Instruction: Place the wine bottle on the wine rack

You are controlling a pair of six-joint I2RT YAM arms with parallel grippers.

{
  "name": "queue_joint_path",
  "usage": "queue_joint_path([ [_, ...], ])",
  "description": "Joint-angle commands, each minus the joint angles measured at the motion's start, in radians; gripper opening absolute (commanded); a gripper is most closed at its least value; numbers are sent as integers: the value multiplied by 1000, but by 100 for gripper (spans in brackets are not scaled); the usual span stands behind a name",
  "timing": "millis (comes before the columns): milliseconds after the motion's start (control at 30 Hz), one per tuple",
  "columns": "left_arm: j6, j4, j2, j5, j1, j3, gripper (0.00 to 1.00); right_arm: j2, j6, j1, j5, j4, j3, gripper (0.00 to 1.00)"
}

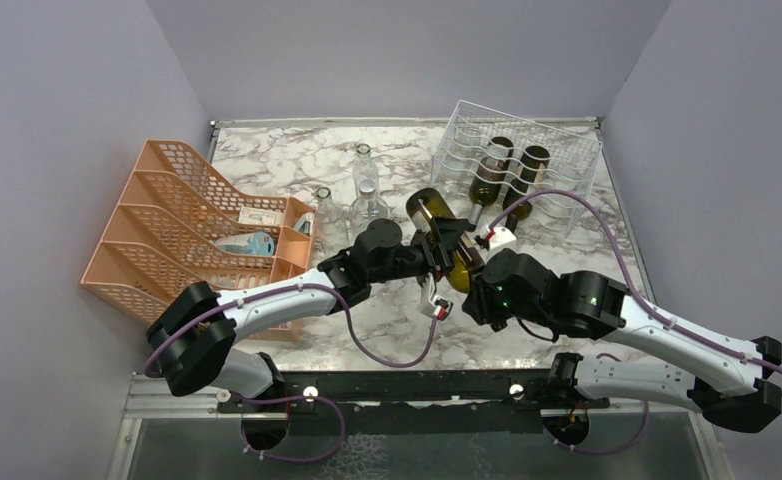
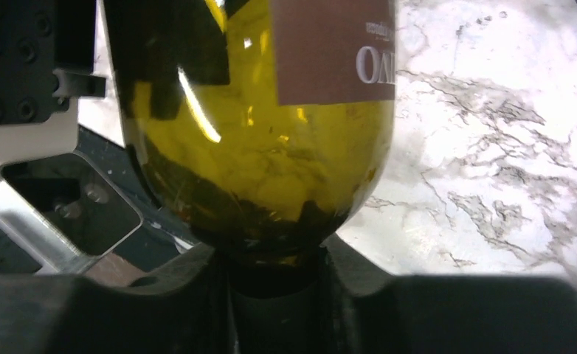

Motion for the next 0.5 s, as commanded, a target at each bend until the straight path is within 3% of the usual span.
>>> queue_joint_path([
  [0, -14, 85, -64, 11, -3, 29, 0, 7, 24, 1, 51, 16, -3, 15],
  [33, -18, 83, -66, 8, -2, 28, 4, 8, 24, 1, 64, 13, 2, 7],
  [67, -16, 82, -67, 4, -3, 27, 14, 7, 26, 1, 79, 8, 7, 2],
  [167, -13, 82, -69, -9, -2, 24, 50, -1, 34, 1, 128, -6, 29, 1],
  [200, -16, 82, -67, -14, -2, 25, 85, -4, 39, 1, 145, -11, 36, 1],
  [233, -16, 82, -65, -19, -3, 27, 97, -9, 45, 0, 162, -15, 42, 1],
  [467, -25, 82, -69, 14, -3, 24, 99, -77, 133, 1, 309, -55, 65, 1],
])
